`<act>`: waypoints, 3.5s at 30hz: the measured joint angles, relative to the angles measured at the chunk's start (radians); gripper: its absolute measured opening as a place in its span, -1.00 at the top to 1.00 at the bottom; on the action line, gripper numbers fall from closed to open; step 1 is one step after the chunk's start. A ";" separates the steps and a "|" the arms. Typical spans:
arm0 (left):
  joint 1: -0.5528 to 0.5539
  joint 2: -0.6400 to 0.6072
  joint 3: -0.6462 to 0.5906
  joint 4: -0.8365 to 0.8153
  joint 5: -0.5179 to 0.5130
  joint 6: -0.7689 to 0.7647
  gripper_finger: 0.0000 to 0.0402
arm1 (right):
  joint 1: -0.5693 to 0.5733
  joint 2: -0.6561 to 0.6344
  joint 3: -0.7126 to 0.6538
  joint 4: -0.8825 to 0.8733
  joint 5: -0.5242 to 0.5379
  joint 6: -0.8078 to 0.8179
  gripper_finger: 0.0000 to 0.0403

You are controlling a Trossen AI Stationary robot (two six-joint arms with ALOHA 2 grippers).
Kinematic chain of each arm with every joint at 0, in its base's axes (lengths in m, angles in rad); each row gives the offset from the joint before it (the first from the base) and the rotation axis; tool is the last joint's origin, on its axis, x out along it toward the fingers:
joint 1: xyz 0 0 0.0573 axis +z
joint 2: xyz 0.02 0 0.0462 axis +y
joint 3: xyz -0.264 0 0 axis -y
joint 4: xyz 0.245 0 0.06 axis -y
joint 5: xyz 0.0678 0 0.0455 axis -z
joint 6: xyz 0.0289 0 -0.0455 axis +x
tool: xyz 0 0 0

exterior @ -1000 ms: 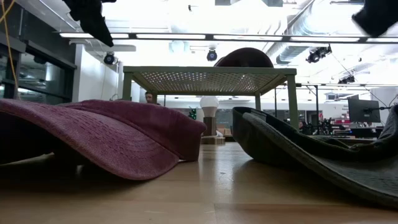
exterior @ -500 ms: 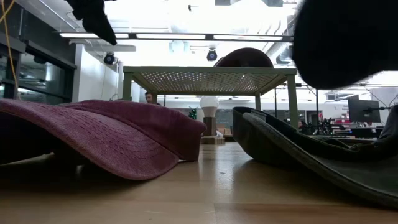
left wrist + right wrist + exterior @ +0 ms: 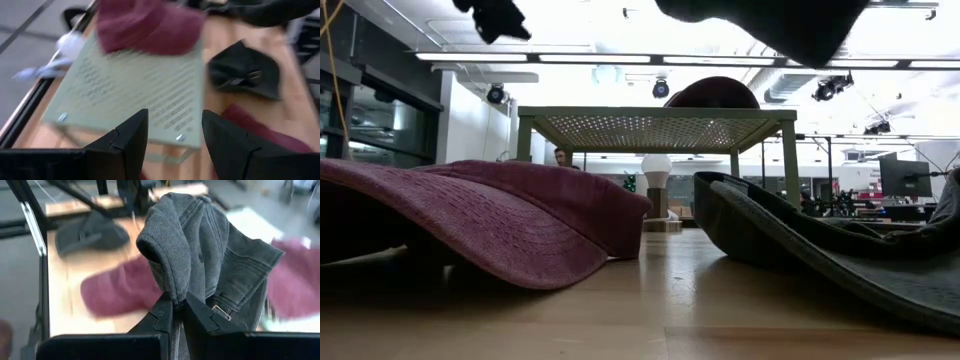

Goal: Pick & Place hat
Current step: Put the right black cap on the shelf

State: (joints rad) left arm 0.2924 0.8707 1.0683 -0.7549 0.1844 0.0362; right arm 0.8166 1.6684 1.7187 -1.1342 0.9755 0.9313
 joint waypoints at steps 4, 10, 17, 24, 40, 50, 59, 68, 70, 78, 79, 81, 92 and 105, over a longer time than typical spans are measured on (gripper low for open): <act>0.000 0.000 0.000 0.087 0.126 0.064 0.08 | -0.024 0.000 0.000 0.142 0.064 -0.193 0.92; -0.001 0.000 0.000 0.240 0.306 0.152 0.08 | -0.100 0.000 0.000 0.428 -0.004 -0.531 0.92; -0.001 -0.006 0.000 0.308 0.397 0.224 0.08 | -0.218 0.000 0.000 0.564 -0.103 -0.694 0.92; -0.001 -0.040 0.000 0.308 0.402 0.306 0.08 | -0.338 0.000 0.000 0.654 -0.295 -0.750 0.92; -0.001 -0.068 0.000 0.260 0.411 0.355 0.08 | -0.470 0.000 0.000 0.683 -0.470 -0.760 0.92; 0.000 -0.055 -0.001 0.258 0.350 0.353 0.32 | -0.496 0.000 0.000 0.683 -0.487 -0.782 0.92; 0.000 -0.054 -0.001 0.252 0.345 0.360 0.92 | -0.541 0.000 0.000 0.660 -0.502 -0.801 0.92; 0.000 -0.045 -0.001 0.224 0.257 0.274 0.98 | -0.549 -0.003 0.000 0.657 -0.450 -0.801 0.48; 0.000 -0.042 -0.001 0.237 0.249 0.218 0.98 | -0.548 -0.004 0.000 0.647 -0.426 -0.802 0.38; 0.000 -0.034 0.000 0.308 0.149 0.015 0.99 | -0.548 -0.007 0.000 0.576 -0.333 -0.800 0.20; 0.000 -0.029 0.000 0.314 0.126 0.006 0.99 | -0.548 -0.007 0.000 0.560 -0.311 -0.795 0.19; 0.000 -0.019 0.000 0.314 0.068 -0.028 0.99 | -0.548 -0.007 0.000 0.522 -0.258 -0.780 0.19; 0.002 0.096 0.000 0.368 -0.035 -0.118 0.99 | -0.546 -0.051 0.000 0.374 -0.103 -0.731 0.25; 0.002 0.163 0.000 0.375 -0.247 -0.111 0.99 | -0.539 -0.095 0.001 0.202 -0.091 -0.615 0.28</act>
State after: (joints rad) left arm 0.2947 1.0333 1.0683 -0.3796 -0.0630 -0.0750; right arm 0.2771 1.5734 1.7195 -0.9319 0.8848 0.3161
